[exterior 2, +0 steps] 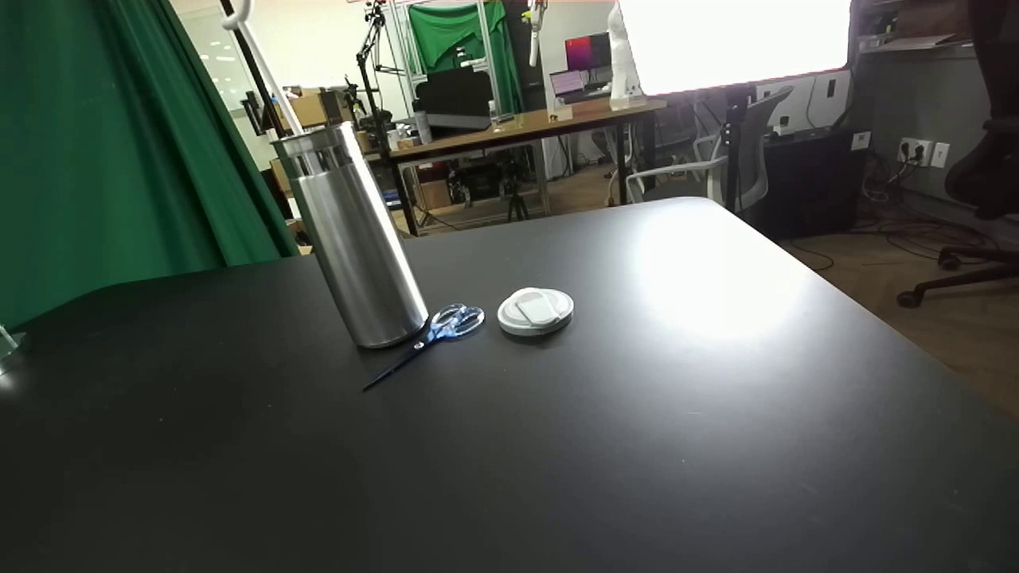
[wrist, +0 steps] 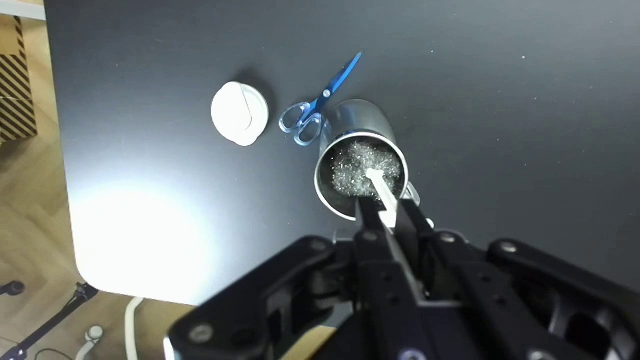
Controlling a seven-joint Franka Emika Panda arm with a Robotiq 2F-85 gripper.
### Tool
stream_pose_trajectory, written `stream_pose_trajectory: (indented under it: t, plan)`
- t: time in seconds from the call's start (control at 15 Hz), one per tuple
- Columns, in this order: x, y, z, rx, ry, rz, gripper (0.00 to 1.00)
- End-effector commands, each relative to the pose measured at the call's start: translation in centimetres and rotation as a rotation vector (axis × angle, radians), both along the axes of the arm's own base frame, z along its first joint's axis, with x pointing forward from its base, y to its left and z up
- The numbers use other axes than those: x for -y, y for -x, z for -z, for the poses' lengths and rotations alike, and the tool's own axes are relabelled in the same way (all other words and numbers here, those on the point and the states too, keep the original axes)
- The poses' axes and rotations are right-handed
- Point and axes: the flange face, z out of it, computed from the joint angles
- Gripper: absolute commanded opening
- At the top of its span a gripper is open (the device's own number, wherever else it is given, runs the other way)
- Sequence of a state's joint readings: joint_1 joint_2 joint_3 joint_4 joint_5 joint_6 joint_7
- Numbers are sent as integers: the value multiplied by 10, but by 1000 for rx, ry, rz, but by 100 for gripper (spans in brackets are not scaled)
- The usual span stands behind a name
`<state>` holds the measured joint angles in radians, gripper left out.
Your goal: Use the object to clean the bottle
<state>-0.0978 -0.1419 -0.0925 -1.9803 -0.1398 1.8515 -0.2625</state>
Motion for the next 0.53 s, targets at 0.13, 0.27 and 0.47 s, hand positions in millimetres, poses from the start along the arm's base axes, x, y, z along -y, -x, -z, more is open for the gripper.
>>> stream_pose_trajectory:
  t: [0.13, 0.27, 0.47]
  plan:
    - [10, 0, 5, 2, -11, 5, 4]
    - [18, -3, 11, -3, -17, 17, 4]
    - [32, -7, 24, 0, -37, 33, 4]
